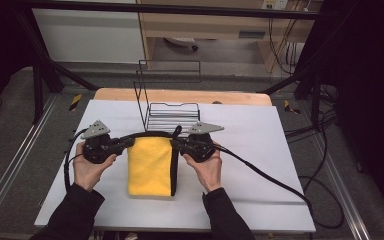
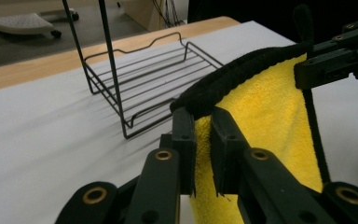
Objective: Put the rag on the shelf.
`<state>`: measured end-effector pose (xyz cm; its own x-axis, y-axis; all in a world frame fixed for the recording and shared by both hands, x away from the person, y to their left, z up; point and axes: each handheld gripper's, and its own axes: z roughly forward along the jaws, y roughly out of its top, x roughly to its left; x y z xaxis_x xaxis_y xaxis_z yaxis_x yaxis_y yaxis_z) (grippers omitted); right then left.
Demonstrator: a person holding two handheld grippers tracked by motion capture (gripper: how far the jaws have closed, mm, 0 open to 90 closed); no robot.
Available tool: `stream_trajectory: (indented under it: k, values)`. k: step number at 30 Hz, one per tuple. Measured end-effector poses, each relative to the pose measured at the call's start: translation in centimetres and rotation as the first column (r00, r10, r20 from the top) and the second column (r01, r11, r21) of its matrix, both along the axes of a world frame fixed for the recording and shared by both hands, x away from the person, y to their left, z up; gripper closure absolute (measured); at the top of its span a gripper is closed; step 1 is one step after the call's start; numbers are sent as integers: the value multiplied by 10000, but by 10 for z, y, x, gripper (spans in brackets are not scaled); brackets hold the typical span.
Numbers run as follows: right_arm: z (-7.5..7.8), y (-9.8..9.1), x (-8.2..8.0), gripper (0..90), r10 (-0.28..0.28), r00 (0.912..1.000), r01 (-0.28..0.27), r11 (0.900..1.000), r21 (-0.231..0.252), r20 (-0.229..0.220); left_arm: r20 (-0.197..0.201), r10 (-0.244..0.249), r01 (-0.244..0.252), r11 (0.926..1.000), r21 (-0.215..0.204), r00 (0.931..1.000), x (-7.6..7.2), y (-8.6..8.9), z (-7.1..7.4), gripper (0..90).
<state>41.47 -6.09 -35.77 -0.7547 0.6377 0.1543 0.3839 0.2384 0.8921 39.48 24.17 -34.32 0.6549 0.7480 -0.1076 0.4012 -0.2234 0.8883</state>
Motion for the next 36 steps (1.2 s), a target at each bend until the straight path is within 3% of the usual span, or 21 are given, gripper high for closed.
stream_trajectory:
  k: [13,36]
  values:
    - [34,-14,-6,809,-110,9950,108,9999,27,995,808,195,-162,9990,-411,9965,-6,-14,23,808]
    - [65,-27,-16,812,-388,9810,344,9991,267,1899,1807,-4,135,9973,-716,9835,-8,-26,54,817]
